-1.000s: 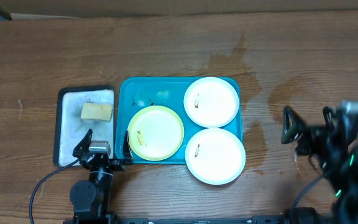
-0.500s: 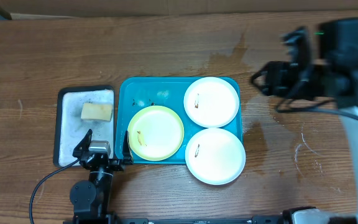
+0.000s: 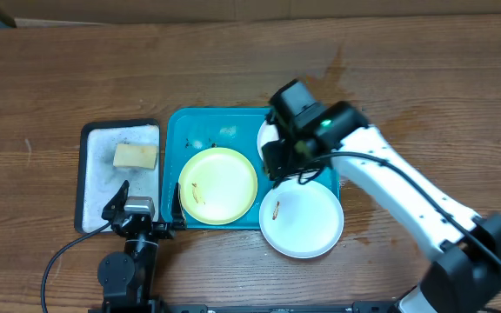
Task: Clean dirty plates on tray and stack at the side
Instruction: 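Move the right gripper over the teal tray between yellow and white plates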
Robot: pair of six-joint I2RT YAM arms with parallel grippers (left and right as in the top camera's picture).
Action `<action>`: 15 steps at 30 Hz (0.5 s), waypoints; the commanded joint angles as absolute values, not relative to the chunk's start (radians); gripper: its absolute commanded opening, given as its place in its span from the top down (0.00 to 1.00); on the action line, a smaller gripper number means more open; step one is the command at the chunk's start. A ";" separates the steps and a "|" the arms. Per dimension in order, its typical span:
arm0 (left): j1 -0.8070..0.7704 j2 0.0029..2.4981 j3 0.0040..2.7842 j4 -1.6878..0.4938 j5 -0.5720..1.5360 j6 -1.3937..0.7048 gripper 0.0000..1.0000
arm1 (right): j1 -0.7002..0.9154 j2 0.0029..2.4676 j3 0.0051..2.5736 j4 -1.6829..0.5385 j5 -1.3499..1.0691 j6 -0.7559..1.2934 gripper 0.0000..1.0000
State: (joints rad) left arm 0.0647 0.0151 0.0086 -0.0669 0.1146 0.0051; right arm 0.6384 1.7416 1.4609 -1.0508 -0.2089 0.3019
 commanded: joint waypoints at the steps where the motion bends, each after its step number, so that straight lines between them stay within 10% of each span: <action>1: 0.057 0.006 0.005 -0.069 0.108 -0.004 0.00 | 0.674 1.790 1.406 -0.957 -0.180 0.316 0.52; 15: 0.057 0.006 0.005 -0.069 0.108 -0.004 0.00 | 0.720 1.893 1.339 -0.704 -0.105 0.319 0.70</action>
State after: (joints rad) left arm 0.0647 0.0151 0.0086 -0.0669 0.1150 0.0051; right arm 0.7177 1.8771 1.3529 -0.7193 -0.1337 0.3145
